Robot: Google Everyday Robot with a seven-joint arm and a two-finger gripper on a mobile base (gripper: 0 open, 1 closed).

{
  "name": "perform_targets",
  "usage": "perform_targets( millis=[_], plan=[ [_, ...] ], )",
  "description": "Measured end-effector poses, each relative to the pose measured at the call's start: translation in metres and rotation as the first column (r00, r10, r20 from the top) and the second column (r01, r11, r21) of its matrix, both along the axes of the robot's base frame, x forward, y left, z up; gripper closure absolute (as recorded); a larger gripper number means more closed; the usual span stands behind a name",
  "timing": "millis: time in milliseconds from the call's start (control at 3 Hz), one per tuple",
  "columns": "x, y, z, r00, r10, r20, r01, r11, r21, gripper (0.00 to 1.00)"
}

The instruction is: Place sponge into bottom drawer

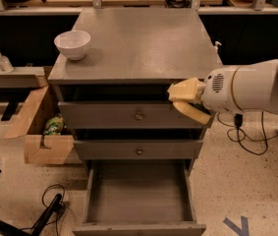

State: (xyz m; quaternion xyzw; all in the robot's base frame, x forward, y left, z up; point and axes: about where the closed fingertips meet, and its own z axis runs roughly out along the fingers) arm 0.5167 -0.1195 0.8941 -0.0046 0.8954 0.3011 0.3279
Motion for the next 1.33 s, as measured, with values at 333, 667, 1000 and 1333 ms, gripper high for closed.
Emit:
perform_targets(
  millis=[333, 667, 1000, 1333],
  plan=[
    [-0.005, 0.002, -0.024, 0.9997, -0.003, -0.026, 0.003, 1.0, 0.007, 1.0],
    [-0.017, 0.005, -0.098, 0.9954, -0.013, -0.095, 0.015, 1.0, 0.022, 1.0],
    [-0.037, 0.0, -0.215, 0.9846, -0.059, -0.164, 0.064, 0.998, 0.026, 1.0],
    [-0.034, -0.005, -0.283, 0.9901, -0.006, -0.14, 0.003, 1.0, -0.02, 1.0]
  ],
)
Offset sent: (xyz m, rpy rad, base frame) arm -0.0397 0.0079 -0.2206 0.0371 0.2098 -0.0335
